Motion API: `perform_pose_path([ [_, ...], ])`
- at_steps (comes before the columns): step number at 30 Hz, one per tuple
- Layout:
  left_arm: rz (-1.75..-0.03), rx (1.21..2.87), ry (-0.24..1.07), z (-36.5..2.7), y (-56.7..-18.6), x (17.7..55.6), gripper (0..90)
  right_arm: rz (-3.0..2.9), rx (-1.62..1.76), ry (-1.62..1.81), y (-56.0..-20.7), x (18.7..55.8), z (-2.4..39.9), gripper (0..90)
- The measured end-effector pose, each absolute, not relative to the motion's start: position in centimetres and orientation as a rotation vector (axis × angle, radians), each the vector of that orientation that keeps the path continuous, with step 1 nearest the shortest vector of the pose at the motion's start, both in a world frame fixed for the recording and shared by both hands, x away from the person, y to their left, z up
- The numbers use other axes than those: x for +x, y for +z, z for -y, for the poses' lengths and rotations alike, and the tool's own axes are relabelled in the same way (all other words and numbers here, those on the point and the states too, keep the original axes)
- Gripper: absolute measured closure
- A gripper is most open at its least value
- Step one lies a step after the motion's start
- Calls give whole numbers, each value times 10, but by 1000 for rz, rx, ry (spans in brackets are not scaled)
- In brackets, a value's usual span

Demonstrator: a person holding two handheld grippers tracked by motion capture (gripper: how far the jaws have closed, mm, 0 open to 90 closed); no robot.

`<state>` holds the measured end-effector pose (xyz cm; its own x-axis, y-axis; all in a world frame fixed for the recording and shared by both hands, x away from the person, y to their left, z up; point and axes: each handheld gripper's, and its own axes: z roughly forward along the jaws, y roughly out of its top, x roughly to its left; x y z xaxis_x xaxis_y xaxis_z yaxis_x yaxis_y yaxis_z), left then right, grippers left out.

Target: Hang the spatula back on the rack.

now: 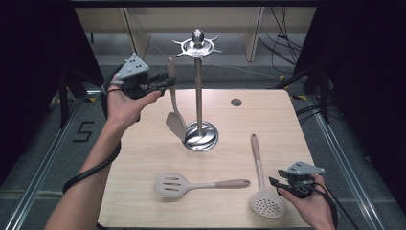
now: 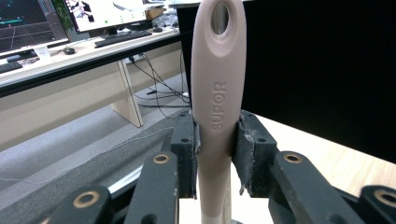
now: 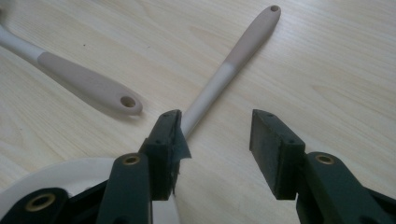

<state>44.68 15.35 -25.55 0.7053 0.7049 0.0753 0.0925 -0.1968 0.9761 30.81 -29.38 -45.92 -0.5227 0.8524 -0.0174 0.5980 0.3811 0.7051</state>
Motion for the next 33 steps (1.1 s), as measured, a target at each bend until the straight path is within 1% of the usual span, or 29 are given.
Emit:
perform_pose_path([
  [12, -631, 1707, 629, -150, -250, 449, 704, -2272, 1239, 945, -461, 309, 294, 538],
  [18, -630, 1712, 631, -149, -246, 450, 703, -2277, 1287, 943, -459, 308, 292, 538],
  [19, -629, 1712, 629, -148, -246, 450, 704, -2282, 1239, 939, -460, 310, 295, 538],
  [33, -634, 1736, 627, -146, -244, 453, 703, -2283, 1243, 941, -460, 310, 295, 538],
])
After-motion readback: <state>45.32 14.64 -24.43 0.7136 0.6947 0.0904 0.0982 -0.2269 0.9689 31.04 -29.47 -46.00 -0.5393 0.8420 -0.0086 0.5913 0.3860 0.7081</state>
